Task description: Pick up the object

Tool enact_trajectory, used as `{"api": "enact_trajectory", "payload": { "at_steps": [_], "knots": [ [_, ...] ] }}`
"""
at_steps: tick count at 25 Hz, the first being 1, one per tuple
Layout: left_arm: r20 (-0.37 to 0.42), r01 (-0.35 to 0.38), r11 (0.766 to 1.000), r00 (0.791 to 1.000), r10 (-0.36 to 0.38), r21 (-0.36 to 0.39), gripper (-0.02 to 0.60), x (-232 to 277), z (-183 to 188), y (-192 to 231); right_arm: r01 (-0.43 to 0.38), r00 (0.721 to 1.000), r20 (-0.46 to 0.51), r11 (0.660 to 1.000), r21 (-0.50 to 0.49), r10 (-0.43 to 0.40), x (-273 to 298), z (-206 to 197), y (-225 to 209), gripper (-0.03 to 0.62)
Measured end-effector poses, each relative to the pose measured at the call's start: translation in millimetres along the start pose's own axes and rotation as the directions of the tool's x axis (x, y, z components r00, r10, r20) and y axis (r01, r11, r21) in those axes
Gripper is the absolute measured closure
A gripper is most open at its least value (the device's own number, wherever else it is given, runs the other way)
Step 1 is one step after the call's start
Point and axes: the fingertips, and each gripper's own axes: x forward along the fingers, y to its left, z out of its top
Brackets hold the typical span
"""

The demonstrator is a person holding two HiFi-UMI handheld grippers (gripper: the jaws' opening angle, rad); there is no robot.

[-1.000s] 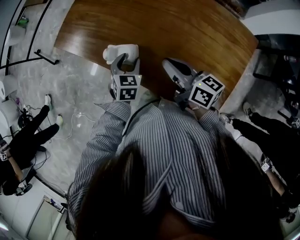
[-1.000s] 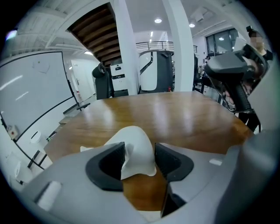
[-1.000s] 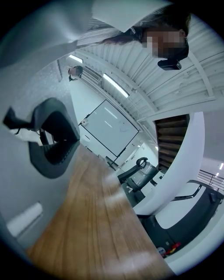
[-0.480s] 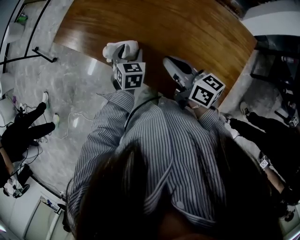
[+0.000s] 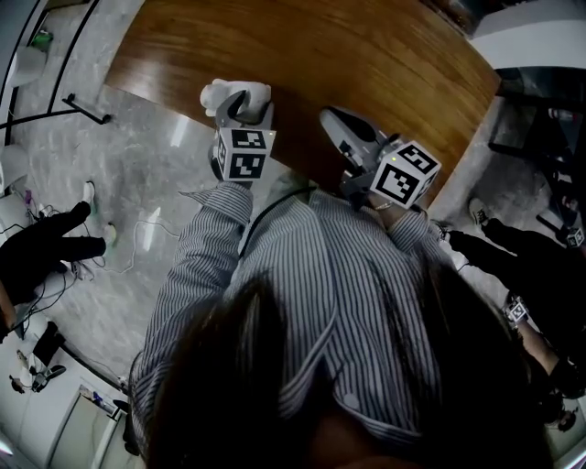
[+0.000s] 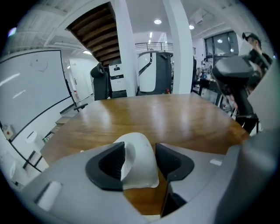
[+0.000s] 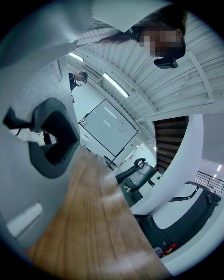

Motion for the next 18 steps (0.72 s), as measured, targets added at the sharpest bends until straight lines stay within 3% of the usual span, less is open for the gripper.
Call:
{"api": "enact_trajectory", "payload": {
  "at_steps": [4, 7, 10, 13, 15, 18],
  "knots": [
    [0.097, 0.102, 0.986, 0.991, -0.089, -0.135, 0.357, -16.8, 21.8, -6.5, 0.002, 1.000, 0.001, 1.000, -0.011, -0.002, -0.1, 1.5, 0.4, 0.592],
    [0.194, 0.199, 0.944, 0.969, -0.150, -0.262, 0.359, -30.8, 40.1, -13.9, 0.025, 1.000, -0.001, 1.000, -0.019, -0.025, 0.4, 2.7, -1.2, 0.592],
    [0.296, 0.292, 0.879, 0.937, -0.185, -0.376, 0.359, -40.4, 52.7, -11.8, 0.057, 0.998, 0.008, 0.998, -0.024, -0.057, 3.6, 7.2, -4.1, 0.592],
    [0.390, 0.373, 0.793, 0.901, -0.188, -0.481, 0.360, -51.9, 56.9, -1.2, 0.074, 0.997, 0.026, 0.996, -0.039, -0.073, 5.9, 10.5, -2.2, 0.592],
    [0.469, 0.434, 0.734, 0.865, -0.177, -0.523, 0.360, -62.1, 61.8, 3.9, 0.081, 0.996, 0.031, 0.995, -0.050, -0.079, 4.2, 11.8, 0.5, 0.592],
    [0.549, 0.493, 0.678, 0.821, -0.156, -0.545, 0.362, -74.2, 69.6, 6.3, 0.084, 0.996, 0.025, 0.994, -0.065, -0.082, 0.5, 11.9, 2.3, 0.592]
  ]
}}
